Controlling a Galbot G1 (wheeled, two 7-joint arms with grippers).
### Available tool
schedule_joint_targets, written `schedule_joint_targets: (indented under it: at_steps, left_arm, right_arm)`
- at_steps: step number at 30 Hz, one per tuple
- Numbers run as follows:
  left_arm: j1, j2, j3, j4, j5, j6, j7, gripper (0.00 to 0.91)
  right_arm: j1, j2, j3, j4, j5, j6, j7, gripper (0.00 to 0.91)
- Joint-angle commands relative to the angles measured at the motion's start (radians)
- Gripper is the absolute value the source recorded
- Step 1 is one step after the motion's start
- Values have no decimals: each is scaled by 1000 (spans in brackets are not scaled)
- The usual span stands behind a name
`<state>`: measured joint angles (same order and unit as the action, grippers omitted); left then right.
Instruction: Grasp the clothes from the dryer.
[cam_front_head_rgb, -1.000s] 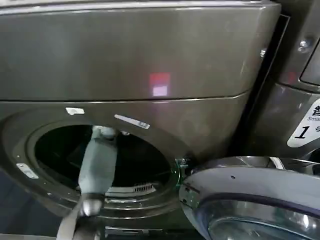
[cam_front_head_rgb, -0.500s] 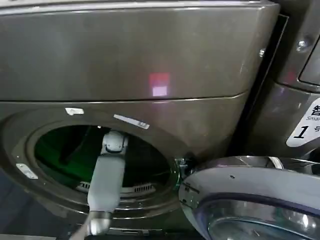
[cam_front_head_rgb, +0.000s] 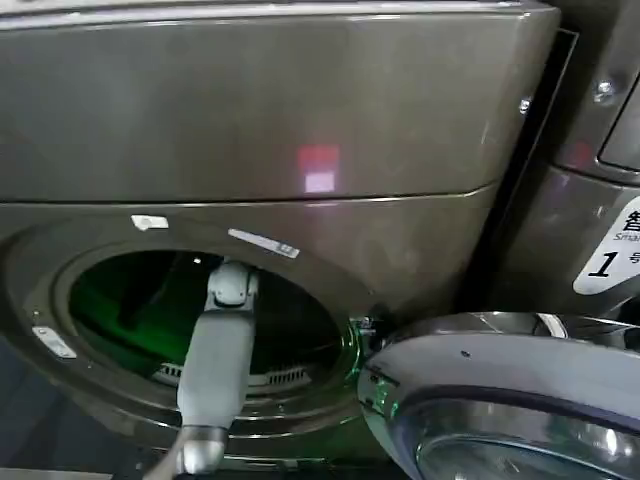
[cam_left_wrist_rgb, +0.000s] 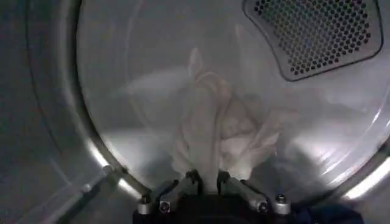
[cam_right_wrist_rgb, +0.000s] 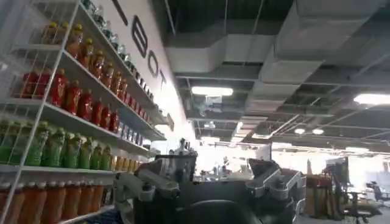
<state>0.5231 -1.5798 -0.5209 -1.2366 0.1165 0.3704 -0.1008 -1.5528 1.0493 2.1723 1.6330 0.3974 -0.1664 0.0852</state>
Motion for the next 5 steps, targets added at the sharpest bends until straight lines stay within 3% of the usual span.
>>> schedule_joint_targets:
  at_steps: [1,5]
  left_arm:
    - [0,-4,5,-2,-21,0,-15,0]
    - [-2,-3,5,1,-19,1,-6,0]
  right_arm:
    - [2,0,8,7,0,-13,4,907]
    - [-1,5,13,8,1,-10,3,907]
